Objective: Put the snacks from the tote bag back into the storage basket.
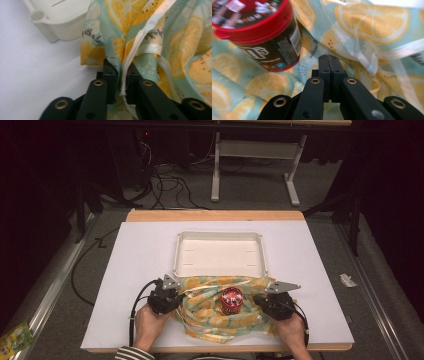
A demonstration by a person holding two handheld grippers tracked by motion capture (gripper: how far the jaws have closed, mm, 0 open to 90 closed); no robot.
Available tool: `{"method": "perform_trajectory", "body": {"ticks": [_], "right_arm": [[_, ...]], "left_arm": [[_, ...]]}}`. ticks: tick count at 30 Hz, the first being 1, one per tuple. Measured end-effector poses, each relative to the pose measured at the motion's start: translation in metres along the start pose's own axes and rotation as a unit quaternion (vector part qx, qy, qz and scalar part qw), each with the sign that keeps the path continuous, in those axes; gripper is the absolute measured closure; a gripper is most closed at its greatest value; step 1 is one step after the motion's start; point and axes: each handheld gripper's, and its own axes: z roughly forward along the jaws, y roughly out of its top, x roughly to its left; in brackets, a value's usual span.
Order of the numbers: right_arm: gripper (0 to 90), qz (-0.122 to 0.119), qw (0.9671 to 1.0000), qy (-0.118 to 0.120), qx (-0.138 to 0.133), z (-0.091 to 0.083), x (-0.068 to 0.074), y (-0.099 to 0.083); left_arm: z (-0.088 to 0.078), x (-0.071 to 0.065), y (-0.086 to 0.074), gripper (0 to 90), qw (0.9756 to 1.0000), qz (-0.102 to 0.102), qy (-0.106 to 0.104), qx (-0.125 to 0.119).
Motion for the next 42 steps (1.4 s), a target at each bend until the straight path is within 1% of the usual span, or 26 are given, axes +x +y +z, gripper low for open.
{"method": "perform_trajectory", "body": {"ticks": [1,3,4,5,8,11,13,14,15,17,19,20,22,25,27,29,30,33,34,36,39,41,42], "right_arm": [[90.0,0.006,1.0,0.001,0.002,0.003,0.0,0.0],[90.0,0.003,1.0,-0.001,0.005,0.007,-0.001,-0.001],[90.0,0.009,0.9999,-0.001,0.007,0.008,0.0,-0.002],[90.0,0.005,1.0,-0.001,0.006,0.009,-0.001,-0.002],[90.0,0.005,0.9999,-0.004,0.012,0.011,-0.001,-0.003],[90.0,0.004,0.9999,-0.008,0.015,0.014,-0.002,-0.005],[90.0,0.007,0.9999,-0.007,0.014,0.015,-0.003,-0.006],[90.0,0.009,0.9998,-0.007,0.013,0.015,-0.003,-0.006],[90.0,0.007,0.9999,-0.007,0.014,0.015,-0.003,-0.006],[90.0,0.007,0.9998,-0.007,0.014,0.015,-0.003,-0.006],[90.0,0.008,0.9998,-0.006,0.014,0.015,-0.003,-0.006],[90.0,0.008,0.9998,-0.007,0.015,0.015,-0.003,-0.006],[90.0,0.006,0.9998,-0.008,0.015,0.015,-0.002,-0.006],[90.0,0.008,0.9998,-0.006,0.015,0.015,-0.003,-0.006],[90.0,0.009,0.9998,-0.006,0.016,0.015,-0.003,-0.006],[90.0,0.009,0.9998,-0.007,0.015,0.015,-0.003,-0.006],[90.0,0.008,0.9998,-0.007,0.015,0.015,-0.003,-0.006],[90.0,0.008,0.9998,-0.007,0.016,0.015,-0.003,-0.006],[90.0,0.009,0.9998,-0.006,0.016,0.015,-0.003,-0.006],[90.0,0.007,0.9998,-0.007,0.016,0.015,-0.003,-0.005],[90.0,0.007,0.9998,-0.007,0.017,0.015,-0.003,-0.005],[90.0,0.005,0.9998,-0.009,0.017,0.015,-0.002,-0.005],[90.0,0.004,0.9998,-0.009,0.018,0.015,-0.002,-0.005]], "left_arm": [[-0.002,-0.001,0.0,74.6,1.0,0.001,0.0,-0.004],[-0.005,-0.003,-0.001,68.0,1.0,0.003,0.0,-0.009],[-0.007,-0.003,-0.001,65.1,0.9999,0.002,-0.001,-0.011],[-0.009,-0.004,-0.002,62.5,0.9999,0.002,-0.002,-0.014],[-0.018,-0.004,-0.004,55.8,0.9997,-0.001,-0.004,-0.023],[-0.028,-0.003,-0.006,51.7,0.9991,-0.008,-0.014,-0.039],[-0.034,-0.002,-0.008,50.1,0.9984,-0.016,-0.025,-0.048],[-0.039,-0.002,-0.008,49.3,0.9981,-0.019,-0.027,-0.053],[-0.041,-0.002,-0.008,48.4,0.998,-0.018,-0.022,-0.056],[-0.048,-0.003,-0.007,47.9,0.9973,-0.02,-0.024,-0.067],[-0.056,-0.004,-0.007,48.7,0.9956,-0.025,-0.028,-0.086],[-0.059,-0.005,-0.006,49.7,0.9952,-0.022,-0.035,-0.089],[-0.065,-0.009,-0.005,52.2,0.9931,-0.022,-0.044,-0.106],[-0.07,-0.015,-0.002,58.4,0.9908,-0.015,-0.057,-0.121],[-0.073,-0.018,0.0,59.6,0.9903,-0.014,-0.059,-0.125],[-0.075,-0.019,0.002,58.8,0.9902,-0.013,-0.059,-0.126],[-0.077,-0.02,0.003,58.1,0.9896,-0.014,-0.062,-0.129],[-0.078,-0.028,0.006,56.1,0.9892,-0.003,-0.065,-0.132],[-0.077,-0.031,0.007,55.4,0.9894,0.001,-0.066,-0.129],[-0.073,-0.037,0.01,53.8,0.989,0.007,-0.074,-0.128],[-0.065,-0.047,0.016,52.0,0.9891,0.018,-0.085,-0.119],[-0.057,-0.054,0.02,53.5,0.9894,0.032,-0.092,-0.107],[-0.054,-0.057,0.021,55.4,0.9894,0.035,-0.096,-0.103]]}}
